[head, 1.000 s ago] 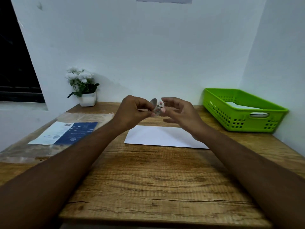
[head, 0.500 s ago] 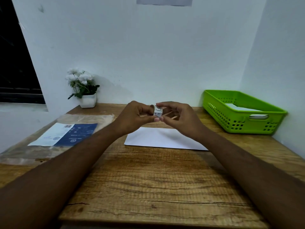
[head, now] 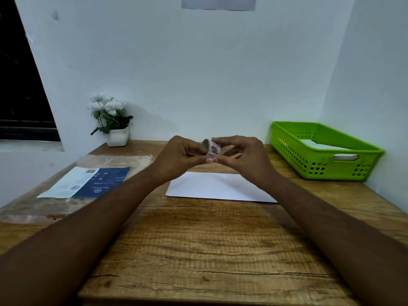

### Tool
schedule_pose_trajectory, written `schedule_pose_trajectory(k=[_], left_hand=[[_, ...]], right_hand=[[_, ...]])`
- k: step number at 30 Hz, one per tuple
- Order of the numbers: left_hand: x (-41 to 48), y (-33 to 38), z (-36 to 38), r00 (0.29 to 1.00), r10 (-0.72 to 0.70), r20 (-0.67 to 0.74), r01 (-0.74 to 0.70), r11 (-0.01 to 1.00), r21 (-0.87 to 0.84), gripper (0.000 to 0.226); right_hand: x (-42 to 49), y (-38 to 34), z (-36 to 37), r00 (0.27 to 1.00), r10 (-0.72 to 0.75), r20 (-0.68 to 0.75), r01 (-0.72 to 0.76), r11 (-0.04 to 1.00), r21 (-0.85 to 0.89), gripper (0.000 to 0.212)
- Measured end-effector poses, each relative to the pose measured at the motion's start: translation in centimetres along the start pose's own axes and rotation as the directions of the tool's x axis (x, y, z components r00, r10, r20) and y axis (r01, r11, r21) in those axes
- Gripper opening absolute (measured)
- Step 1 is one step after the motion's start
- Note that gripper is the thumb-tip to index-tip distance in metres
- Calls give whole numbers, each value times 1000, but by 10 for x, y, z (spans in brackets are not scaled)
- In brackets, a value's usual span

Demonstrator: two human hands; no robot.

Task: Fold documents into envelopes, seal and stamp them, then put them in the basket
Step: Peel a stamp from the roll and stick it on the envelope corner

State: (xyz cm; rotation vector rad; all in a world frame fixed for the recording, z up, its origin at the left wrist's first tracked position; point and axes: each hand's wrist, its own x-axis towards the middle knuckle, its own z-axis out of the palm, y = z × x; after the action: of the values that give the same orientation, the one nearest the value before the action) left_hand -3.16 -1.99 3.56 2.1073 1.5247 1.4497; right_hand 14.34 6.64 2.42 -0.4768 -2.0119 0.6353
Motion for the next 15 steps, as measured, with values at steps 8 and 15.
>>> schedule_pose_trajectory(k=[8,15], left_hand=[[1,-5,-2,999,7,-34,-8,1000,-25,19],[1,-6,-2,1000,24,-5,-24,1000,-19,17]], right_hand=[[0,-2,3,996,-64,-54,63,998,-30,42],[-1,-1,1,997,-61,-40,59,997,-50,38]])
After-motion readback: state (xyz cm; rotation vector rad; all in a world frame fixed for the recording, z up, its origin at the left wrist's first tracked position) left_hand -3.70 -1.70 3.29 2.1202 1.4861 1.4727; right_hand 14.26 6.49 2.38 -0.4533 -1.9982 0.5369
